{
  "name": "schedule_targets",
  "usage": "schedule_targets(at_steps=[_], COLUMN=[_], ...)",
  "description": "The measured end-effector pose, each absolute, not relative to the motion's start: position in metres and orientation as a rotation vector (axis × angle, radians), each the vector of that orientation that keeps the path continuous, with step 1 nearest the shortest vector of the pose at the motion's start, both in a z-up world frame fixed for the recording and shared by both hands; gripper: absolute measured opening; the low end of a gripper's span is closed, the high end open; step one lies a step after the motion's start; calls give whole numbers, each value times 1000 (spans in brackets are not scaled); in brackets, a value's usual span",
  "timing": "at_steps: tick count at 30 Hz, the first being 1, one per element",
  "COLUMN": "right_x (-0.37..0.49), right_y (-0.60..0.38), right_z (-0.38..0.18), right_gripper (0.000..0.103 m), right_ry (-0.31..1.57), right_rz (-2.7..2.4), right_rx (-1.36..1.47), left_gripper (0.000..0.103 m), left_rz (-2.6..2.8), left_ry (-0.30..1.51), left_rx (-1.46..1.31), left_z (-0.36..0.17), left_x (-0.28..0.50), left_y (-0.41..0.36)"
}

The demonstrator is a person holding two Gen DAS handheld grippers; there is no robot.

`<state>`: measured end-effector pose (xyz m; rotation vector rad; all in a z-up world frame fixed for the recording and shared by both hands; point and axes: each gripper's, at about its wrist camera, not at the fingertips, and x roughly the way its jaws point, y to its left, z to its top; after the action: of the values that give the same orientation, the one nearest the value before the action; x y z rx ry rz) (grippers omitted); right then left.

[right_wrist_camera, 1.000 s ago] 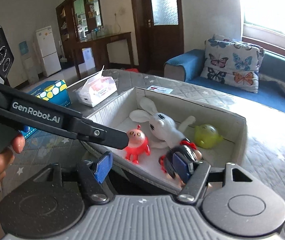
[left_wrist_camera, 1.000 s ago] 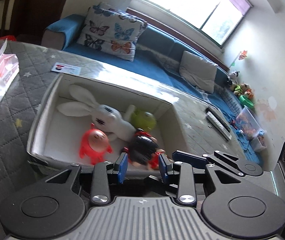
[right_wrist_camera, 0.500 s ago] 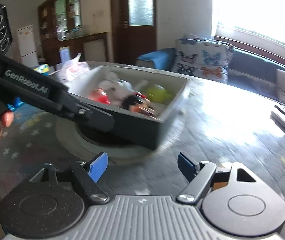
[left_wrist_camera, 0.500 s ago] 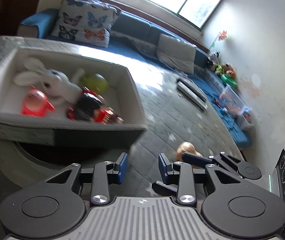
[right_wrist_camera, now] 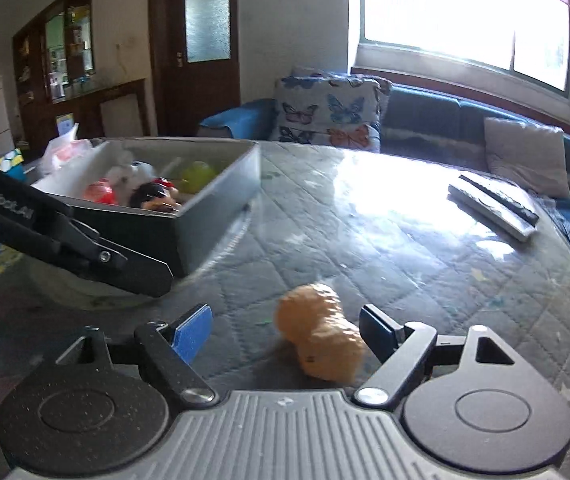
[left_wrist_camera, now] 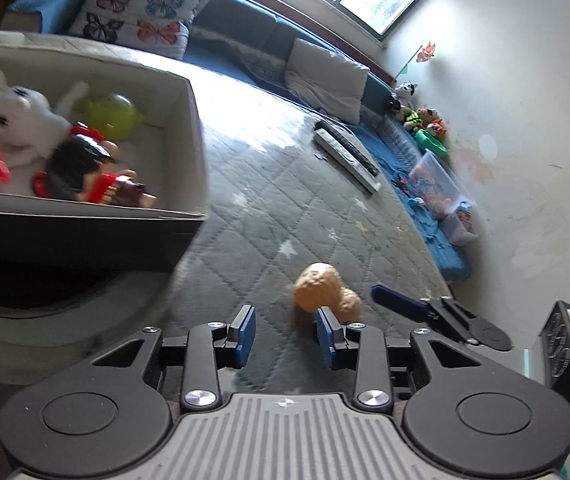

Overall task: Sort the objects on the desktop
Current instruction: 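Move the left tool to the tan peanut-shaped toy, then close the left gripper on the tan peanut toy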

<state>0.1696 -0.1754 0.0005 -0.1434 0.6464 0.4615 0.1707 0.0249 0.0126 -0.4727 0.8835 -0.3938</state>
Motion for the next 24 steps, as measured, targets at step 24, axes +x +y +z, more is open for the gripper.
schedule_targets(at_steps=[24], right_x=[199], right_y=[-199], right_z=[-33], right_gripper=[48], right_ry=[738], right_rz=[500], right_rx=[-69], left_gripper=[37], left_rz=[-424], left_ry=[928], left_rx=[-529], left_z=[-15], left_x=[224], left_y=[-14])
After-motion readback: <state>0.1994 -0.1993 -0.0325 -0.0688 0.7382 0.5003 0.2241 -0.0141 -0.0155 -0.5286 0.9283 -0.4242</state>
